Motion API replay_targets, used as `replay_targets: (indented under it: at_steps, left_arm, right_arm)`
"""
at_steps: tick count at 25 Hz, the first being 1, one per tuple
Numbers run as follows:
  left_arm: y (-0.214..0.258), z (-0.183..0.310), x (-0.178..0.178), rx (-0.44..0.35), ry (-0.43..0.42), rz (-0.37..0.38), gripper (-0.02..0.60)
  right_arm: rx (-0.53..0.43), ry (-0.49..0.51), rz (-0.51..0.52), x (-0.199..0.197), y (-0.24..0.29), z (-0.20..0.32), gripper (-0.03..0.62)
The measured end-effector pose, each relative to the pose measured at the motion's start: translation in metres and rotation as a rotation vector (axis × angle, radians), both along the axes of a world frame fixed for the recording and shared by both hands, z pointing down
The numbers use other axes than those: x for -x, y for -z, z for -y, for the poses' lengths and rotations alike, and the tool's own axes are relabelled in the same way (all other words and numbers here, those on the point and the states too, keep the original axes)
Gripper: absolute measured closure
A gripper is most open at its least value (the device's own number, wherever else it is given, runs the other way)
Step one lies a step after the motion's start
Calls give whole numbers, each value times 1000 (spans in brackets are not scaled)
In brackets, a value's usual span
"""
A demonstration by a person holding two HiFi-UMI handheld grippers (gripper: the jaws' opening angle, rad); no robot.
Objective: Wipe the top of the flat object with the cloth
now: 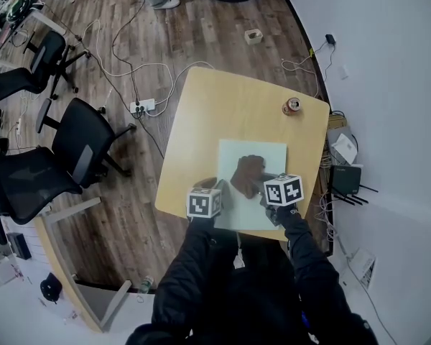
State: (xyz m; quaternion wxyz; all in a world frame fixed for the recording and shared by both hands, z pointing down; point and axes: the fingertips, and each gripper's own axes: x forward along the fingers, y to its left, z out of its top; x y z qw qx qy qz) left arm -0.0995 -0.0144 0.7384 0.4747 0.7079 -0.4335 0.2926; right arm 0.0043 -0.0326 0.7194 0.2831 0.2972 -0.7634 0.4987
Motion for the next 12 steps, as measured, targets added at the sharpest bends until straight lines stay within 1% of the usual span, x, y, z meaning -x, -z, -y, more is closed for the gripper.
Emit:
replay_targets:
  at_steps: [7, 12]
  left_arm:
    - [2, 1, -1, -4, -3, -1, 468]
    - [3, -2, 0, 9, -17, 9, 468]
  right_arm:
    - [4, -42, -49, -47, -1, -6, 525]
    - [1, -68, -86, -77, -2, -8, 525]
